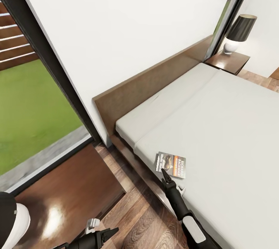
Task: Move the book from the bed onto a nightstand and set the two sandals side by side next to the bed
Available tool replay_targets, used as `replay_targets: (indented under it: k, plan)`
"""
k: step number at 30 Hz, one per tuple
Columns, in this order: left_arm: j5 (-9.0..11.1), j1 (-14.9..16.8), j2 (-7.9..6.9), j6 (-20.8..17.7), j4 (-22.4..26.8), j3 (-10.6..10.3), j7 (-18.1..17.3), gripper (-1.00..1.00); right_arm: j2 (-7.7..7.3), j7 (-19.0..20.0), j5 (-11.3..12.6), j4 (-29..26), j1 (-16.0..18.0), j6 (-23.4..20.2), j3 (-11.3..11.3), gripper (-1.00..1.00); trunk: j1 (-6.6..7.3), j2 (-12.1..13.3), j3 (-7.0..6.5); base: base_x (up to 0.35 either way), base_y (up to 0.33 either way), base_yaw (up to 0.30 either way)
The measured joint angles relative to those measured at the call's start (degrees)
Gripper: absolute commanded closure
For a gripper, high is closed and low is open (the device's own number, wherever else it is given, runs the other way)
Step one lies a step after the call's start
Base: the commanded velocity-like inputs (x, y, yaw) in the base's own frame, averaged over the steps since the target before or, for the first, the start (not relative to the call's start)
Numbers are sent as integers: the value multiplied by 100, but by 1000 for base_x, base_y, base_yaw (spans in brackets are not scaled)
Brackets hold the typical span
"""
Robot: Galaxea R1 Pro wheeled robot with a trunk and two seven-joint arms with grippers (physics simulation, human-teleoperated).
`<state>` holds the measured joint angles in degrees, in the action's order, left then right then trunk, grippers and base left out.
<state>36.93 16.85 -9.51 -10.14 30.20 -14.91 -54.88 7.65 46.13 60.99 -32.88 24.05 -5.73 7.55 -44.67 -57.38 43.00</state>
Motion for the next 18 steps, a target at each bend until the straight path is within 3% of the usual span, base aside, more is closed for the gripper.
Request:
replay_targets:
  k: [4,8,18]
  plan:
    - [0,0,0,0,0,0,0,-100,2,3,128,12,0,0,2,-100,0,0,0,0,0,0]
    - [0,0,0,0,0,0,0,-100,3,3,421,23,0,-49,-3,-100,0,0,0,0,0,0]
    - [1,0,0,0,0,0,0,-100,3,6,531,107,0,-118,-23,-100,0,0,0,0,0,0]
